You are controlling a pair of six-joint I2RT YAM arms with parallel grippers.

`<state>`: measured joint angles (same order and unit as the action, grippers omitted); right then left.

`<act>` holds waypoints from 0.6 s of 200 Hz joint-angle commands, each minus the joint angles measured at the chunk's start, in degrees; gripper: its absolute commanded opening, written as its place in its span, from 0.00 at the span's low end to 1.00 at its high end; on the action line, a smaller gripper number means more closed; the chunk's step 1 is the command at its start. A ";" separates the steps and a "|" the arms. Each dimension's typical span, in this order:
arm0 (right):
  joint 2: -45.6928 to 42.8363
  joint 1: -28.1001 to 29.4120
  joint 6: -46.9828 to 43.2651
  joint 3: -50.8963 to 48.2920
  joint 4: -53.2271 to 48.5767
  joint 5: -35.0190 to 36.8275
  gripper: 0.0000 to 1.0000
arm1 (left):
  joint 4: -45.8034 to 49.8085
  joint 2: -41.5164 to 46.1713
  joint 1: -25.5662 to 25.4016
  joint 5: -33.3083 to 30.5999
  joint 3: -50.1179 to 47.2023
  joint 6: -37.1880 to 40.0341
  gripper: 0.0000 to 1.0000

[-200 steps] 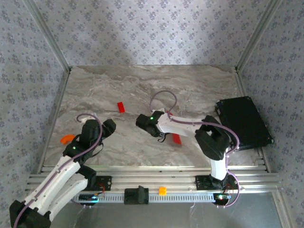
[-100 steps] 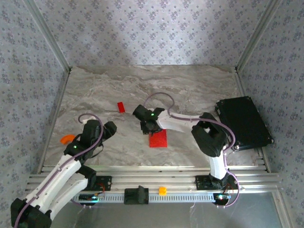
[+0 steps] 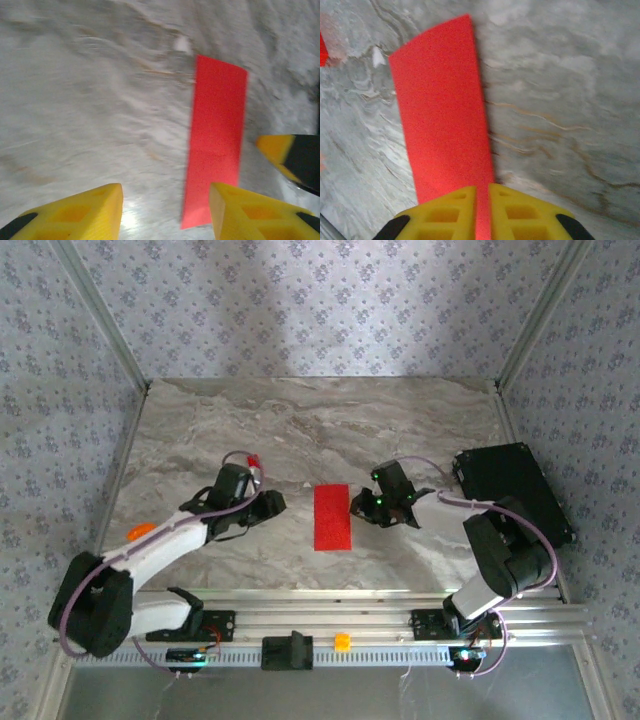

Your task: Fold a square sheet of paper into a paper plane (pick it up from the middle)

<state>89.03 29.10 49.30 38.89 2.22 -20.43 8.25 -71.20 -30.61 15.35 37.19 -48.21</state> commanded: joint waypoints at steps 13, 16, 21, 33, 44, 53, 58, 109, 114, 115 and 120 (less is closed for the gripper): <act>1.05 -0.72 1.55 -0.11 7.64 -8.09 0.10 | -5.28 -7.95 -2.64 8.00 4.95 1.13 0.49; 1.32 -0.69 1.63 -0.01 7.85 -8.22 0.09 | -5.56 -8.69 -2.71 8.51 5.21 1.05 0.49; 1.91 -0.63 1.72 0.02 8.35 -8.56 0.08 | -6.01 -9.95 -2.88 9.29 5.55 0.85 0.49; 3.35 -0.64 2.02 0.14 9.44 -9.33 0.07 | -6.56 -12.38 -3.18 10.89 6.65 0.41 0.48; 4.48 -0.63 2.23 0.18 9.97 -9.65 0.07 | -6.58 -14.29 -3.60 11.73 7.53 0.36 0.48; 5.53 -0.63 2.29 0.26 10.08 -9.81 0.06 | -6.58 -15.42 -3.81 12.19 7.96 0.26 0.47; 6.10 -0.74 2.28 0.15 10.01 -9.88 0.06 | -6.57 -15.91 -3.91 12.31 8.35 0.25 0.47; 9.07 -1.98 2.03 -3.48 12.22 -10.94 0.06 | -5.79 -20.35 -4.61 14.56 9.87 0.96 0.47; 9.49 -2.27 2.11 -3.96 12.84 -11.44 0.06 | -5.51 -20.77 -4.84 14.60 10.06 1.27 0.47; 9.58 -2.28 2.20 -4.02 13.00 -11.59 0.06 | -5.47 -20.84 -4.87 14.61 10.08 1.27 0.47; 9.96 -2.58 2.35 -4.44 13.78 -12.09 0.06 | -5.21 -21.17 -5.12 14.62 10.25 1.52 0.47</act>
<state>96.88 27.66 50.85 36.93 13.74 -30.30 2.76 -90.65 -34.72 27.75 45.23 -48.03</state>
